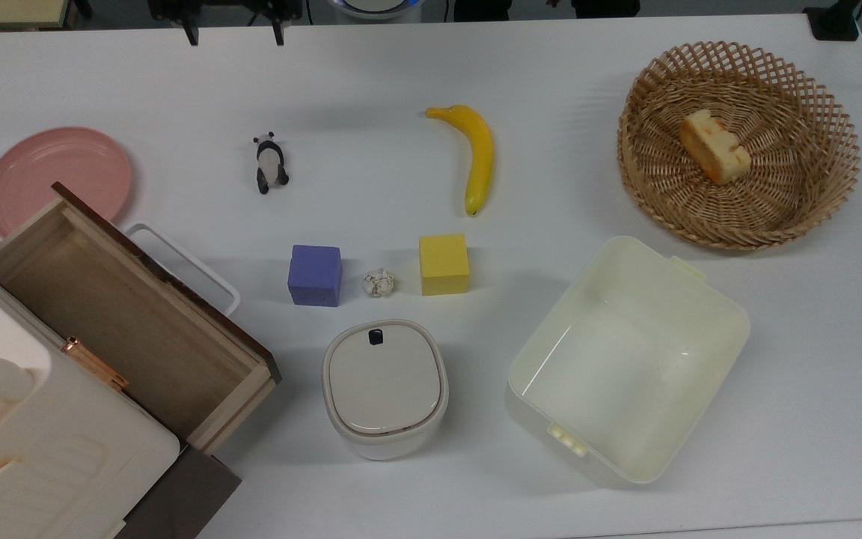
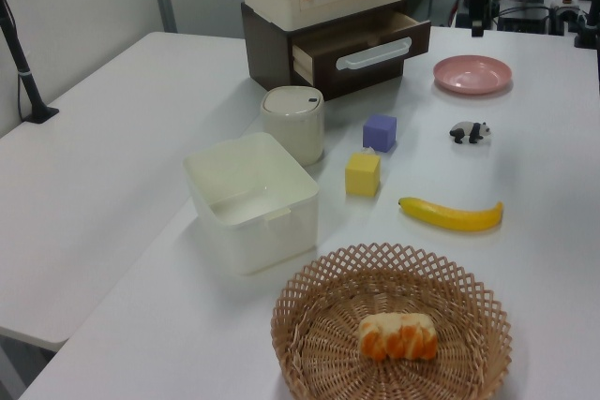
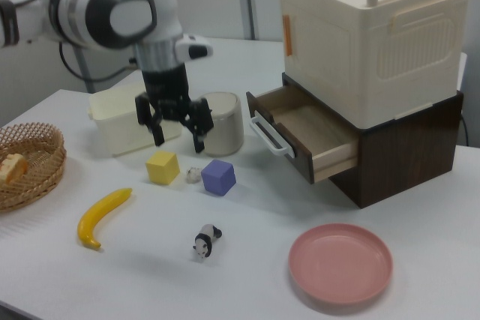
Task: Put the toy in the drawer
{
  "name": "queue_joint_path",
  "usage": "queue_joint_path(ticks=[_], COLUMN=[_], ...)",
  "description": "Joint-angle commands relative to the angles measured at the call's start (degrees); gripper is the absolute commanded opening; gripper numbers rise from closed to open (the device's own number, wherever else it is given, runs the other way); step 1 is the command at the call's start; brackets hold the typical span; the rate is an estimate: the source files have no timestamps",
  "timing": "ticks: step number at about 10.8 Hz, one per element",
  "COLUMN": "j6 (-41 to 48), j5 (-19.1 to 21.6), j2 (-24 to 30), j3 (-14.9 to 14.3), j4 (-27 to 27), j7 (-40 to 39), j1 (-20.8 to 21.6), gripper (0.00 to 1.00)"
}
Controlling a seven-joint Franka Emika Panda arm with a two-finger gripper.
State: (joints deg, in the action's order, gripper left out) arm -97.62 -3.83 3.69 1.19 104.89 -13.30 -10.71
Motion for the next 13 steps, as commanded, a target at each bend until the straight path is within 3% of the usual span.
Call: queue_joint_path(ticks=[1,6,11,12,13], j6=[-10.4,-24.1,-29.3,-30.1,-30.3], j5=[-3.5,-3.7,-3.7,-3.7,-3.7], j2=[2.9,-1.8,-9.0,-9.7,-10.4], j3=[-0.1,-0.2,-0.2,-0.2,-0.2], j4=[11.9,20.2,20.4,20.4,20.4], j7=[-1.5,-1.9,-1.2,-1.2,-1.1], j1=[0.1,-0.1,-0.6,-0.7,-0.7], gripper=[1.0,1.0,1.0,0.97,0.85])
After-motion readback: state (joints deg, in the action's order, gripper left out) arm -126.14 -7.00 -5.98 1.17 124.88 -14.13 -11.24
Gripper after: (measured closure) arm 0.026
